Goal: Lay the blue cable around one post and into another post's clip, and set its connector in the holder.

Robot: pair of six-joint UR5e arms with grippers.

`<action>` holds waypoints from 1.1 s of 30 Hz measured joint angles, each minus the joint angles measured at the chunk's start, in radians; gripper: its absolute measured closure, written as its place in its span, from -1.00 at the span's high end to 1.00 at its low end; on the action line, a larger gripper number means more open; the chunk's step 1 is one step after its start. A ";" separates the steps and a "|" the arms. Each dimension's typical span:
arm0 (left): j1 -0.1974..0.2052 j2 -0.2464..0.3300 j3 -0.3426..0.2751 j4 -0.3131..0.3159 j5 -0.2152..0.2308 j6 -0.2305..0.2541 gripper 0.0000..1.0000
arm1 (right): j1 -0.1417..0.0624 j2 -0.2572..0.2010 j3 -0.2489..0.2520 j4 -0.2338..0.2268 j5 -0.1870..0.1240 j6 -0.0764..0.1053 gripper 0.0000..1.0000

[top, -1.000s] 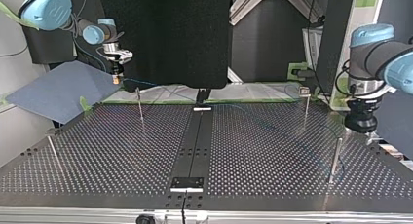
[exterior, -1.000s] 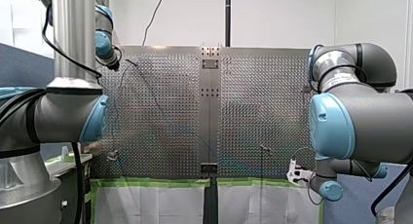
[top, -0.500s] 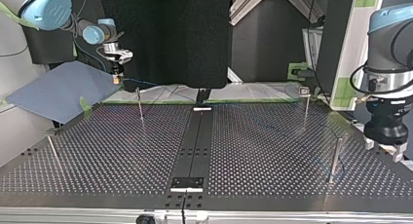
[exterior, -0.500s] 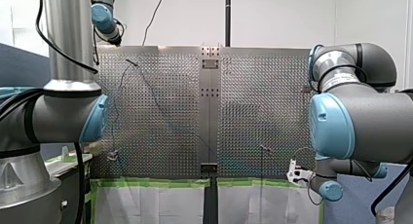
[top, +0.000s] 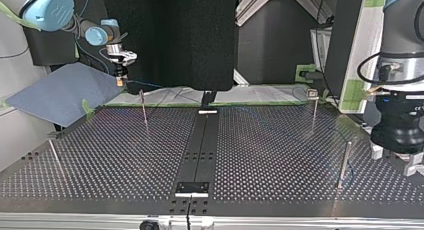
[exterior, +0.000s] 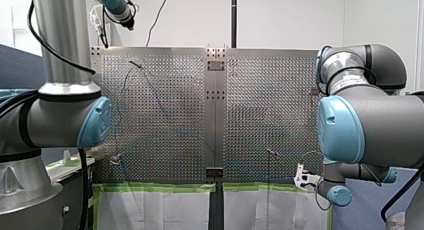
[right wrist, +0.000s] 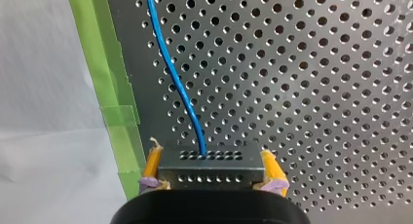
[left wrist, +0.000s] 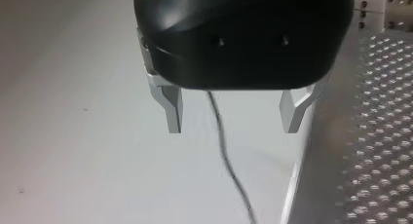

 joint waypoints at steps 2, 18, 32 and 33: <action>-0.019 -0.008 -0.011 -0.020 -0.018 0.014 0.98 | 0.000 0.000 0.000 0.000 0.000 0.000 -1.00; -0.057 -0.021 -0.080 -0.167 -0.106 0.031 0.98 | 0.005 0.000 -0.002 0.001 0.000 0.002 -1.00; -0.057 -0.032 -0.045 -0.282 -0.105 0.033 0.98 | 0.007 0.000 -0.003 0.002 0.001 0.002 -1.00; -0.058 -0.035 -0.045 -0.289 -0.104 0.033 0.98 | 0.007 0.000 -0.003 0.002 0.001 0.002 -1.00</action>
